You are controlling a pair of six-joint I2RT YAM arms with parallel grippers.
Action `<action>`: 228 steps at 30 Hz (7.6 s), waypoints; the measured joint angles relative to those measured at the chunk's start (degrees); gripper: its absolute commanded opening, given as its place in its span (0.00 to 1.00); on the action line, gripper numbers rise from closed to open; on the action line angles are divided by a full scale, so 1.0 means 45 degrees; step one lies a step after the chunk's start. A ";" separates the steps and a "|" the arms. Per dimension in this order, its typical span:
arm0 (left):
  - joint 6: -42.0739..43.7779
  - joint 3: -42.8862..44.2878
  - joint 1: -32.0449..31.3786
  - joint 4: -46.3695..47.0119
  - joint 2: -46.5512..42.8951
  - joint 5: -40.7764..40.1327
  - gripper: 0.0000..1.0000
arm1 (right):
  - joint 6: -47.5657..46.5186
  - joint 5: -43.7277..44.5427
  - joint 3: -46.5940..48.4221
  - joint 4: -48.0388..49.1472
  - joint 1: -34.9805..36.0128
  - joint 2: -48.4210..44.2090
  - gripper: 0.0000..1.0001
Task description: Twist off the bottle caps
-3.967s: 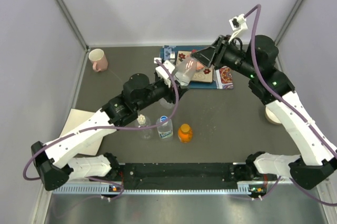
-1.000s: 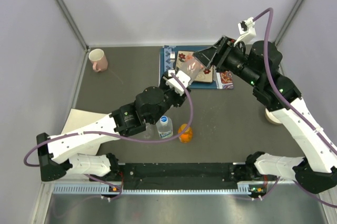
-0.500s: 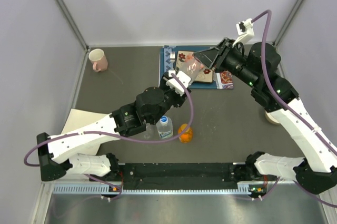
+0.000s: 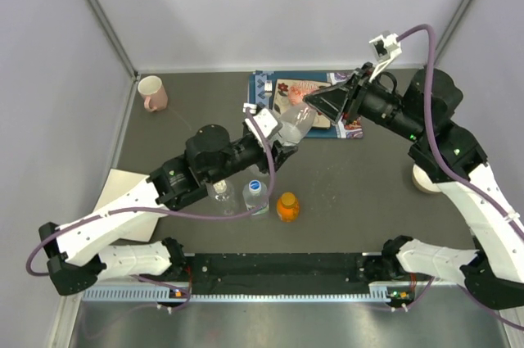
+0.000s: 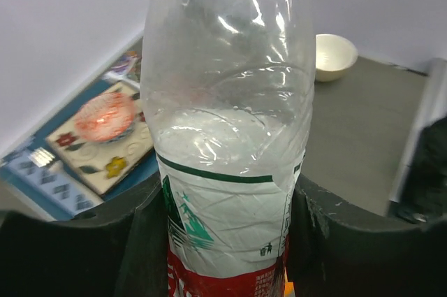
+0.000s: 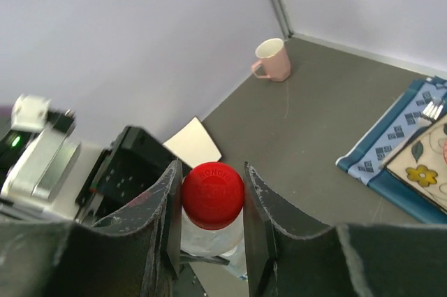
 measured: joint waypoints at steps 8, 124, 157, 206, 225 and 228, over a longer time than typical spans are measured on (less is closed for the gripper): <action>-0.2035 0.0000 0.2589 0.0049 -0.0330 0.6883 0.38 | -0.1360 -0.2166 -0.0005 0.0248 -0.0005 -0.0418 0.00; 0.2171 -0.0962 -0.1307 0.4240 0.1569 -0.8539 0.45 | 0.2171 0.3764 0.1103 0.0719 -0.0092 0.1535 0.87; 0.1938 -0.1015 -0.1409 0.4240 0.1569 -0.8160 0.45 | 0.2118 0.3050 0.1234 0.0792 0.0432 0.2093 0.46; -0.7781 -0.0287 0.3677 0.6688 0.1549 1.6451 0.45 | -0.3604 -0.7664 0.0466 0.1486 0.0253 -0.1209 0.00; -0.7902 -0.0287 0.4478 0.6470 0.1812 1.7364 0.48 | -0.4109 -0.7664 0.0651 0.1073 0.0175 -0.1846 0.00; -0.7009 -0.0287 0.4605 0.5275 0.1749 1.6466 0.48 | -0.4250 -0.5921 0.0359 0.1103 0.0175 -0.2618 0.00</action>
